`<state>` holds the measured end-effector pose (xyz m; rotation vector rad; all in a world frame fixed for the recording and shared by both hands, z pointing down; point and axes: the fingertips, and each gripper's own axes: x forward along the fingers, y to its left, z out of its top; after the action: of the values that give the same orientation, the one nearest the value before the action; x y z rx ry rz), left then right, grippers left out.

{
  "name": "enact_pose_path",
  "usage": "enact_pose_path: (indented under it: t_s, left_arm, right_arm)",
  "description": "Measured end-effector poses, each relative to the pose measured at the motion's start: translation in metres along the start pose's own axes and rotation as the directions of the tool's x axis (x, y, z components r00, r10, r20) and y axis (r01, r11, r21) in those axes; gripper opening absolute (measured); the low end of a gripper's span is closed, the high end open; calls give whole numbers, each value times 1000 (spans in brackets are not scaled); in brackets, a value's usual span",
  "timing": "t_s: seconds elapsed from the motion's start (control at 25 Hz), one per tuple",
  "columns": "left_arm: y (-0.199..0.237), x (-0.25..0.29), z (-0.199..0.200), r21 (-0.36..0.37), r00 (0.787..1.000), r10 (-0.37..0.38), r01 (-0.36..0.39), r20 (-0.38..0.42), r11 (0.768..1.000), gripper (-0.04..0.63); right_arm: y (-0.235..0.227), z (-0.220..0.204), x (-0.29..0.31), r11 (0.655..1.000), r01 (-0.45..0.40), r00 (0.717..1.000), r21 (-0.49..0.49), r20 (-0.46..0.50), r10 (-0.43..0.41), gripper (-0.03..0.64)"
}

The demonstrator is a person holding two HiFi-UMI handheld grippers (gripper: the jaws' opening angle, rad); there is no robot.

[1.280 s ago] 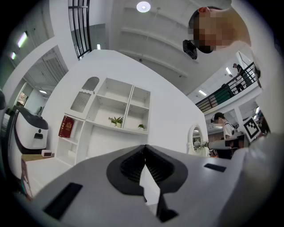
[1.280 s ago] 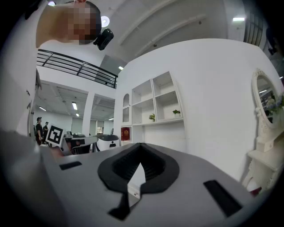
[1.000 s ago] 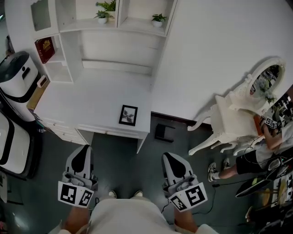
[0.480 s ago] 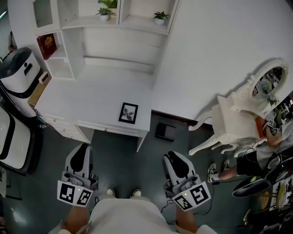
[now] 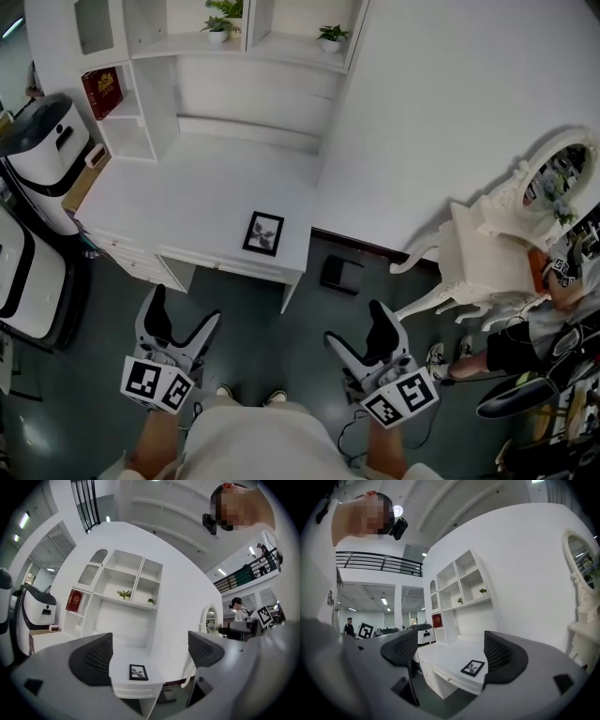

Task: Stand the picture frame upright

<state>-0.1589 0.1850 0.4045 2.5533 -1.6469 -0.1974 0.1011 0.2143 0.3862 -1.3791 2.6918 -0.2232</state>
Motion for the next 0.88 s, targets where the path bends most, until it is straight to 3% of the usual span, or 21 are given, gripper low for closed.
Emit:
enact_pose_path:
  t_s: [0.16, 0.4, 0.6, 0.88]
  left_arm:
    - [-15, 8, -19, -7, 998, -4, 4, -59, 1000, 502]
    - [-23, 25, -58, -34, 989, -15, 10, -147, 999, 503]
    - [-5, 65, -81, -61, 985, 8, -18, -170, 998, 503]
    - [42, 160, -124, -104, 971, -18, -7, -237, 995, 502]
  right_arm:
    - [-7, -16, -1, 1000, -27, 998, 11, -52, 27, 431]
    - [-25, -47, 4, 993, -31, 995, 114, -92, 42, 430]
    - [-37, -75, 40, 978, -63, 984, 197, -150, 93, 428]
    - [-79, -110, 124, 979, -50, 960, 199, -261, 102, 428]
